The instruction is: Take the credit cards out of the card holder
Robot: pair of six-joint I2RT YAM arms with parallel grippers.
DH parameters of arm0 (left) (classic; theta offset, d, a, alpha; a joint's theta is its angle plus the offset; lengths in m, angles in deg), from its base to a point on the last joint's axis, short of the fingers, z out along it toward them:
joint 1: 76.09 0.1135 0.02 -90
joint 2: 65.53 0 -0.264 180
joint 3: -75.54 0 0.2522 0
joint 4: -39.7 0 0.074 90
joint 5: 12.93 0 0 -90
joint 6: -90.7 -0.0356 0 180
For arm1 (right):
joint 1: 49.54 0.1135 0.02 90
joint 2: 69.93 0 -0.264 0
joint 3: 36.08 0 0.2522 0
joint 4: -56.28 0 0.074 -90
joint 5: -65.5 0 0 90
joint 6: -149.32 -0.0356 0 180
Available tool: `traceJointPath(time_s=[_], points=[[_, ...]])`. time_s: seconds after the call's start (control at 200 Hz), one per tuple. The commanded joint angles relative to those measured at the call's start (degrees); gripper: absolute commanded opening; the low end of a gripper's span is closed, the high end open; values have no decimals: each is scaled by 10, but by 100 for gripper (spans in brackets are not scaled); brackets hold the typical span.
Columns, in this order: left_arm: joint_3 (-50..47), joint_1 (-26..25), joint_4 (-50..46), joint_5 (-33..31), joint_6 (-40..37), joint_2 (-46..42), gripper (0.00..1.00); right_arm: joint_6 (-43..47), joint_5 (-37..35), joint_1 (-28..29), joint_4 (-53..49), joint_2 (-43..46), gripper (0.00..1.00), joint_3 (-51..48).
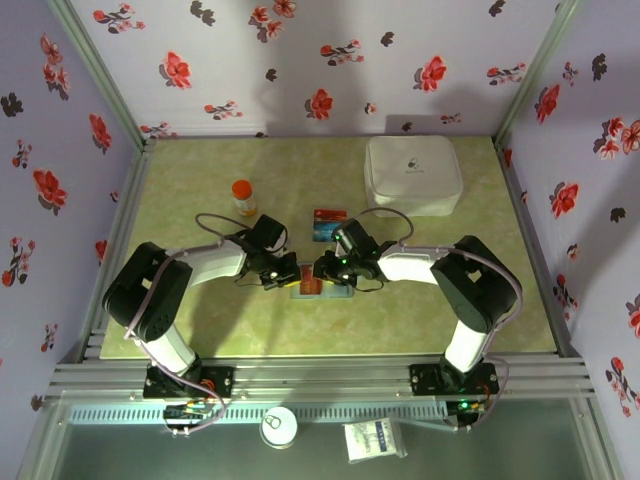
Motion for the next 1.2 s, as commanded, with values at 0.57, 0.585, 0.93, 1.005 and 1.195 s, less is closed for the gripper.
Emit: traceJointPath(time_s=[0.57, 0.585, 0.93, 1.005, 1.195], points=[[4, -2, -37, -21, -12, 15, 0, -20, 34, -15, 68, 25, 15, -40], [5, -2, -38, -21, -12, 15, 0, -21, 34, -15, 70, 25, 15, -41], [4, -2, -40, -21, -13, 13, 0, -19, 29, -30, 79, 35, 6, -68], [3, -2, -41, -21, -13, 12, 0, -15, 27, -34, 73, 42, 6, -73], [-1, -2, -40, -22, -11, 5, 0, 18, 7, -44, 6, 74, 6, -77]])
